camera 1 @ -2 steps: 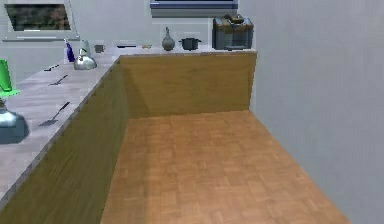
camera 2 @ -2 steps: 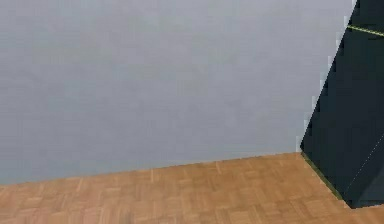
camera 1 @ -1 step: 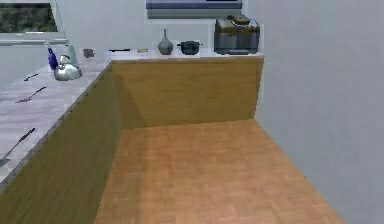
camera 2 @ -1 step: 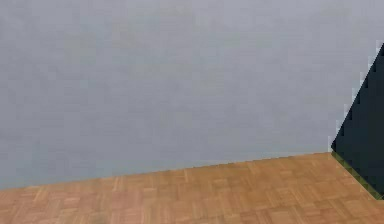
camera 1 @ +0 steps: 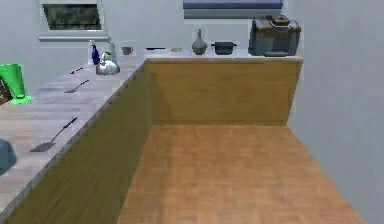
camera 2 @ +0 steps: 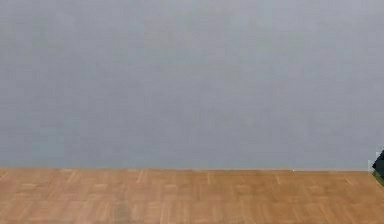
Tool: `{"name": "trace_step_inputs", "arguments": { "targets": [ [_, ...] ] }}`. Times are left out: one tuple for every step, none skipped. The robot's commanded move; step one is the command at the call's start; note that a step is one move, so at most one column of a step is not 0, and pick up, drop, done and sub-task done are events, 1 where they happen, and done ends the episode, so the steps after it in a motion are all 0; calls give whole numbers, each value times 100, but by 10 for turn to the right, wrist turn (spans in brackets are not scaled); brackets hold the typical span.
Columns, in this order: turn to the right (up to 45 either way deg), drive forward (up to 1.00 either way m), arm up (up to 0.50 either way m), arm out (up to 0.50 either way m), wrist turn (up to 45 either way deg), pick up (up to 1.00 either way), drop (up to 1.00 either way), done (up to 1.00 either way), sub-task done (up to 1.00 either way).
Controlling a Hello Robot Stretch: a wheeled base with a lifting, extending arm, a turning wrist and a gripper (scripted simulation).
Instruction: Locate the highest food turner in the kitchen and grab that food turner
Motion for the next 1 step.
{"name": "trace_step_inputs", "arguments": {
  "targets": [
    [0, 75, 0, 0, 0, 0, 0, 0, 0]
  ]
}}
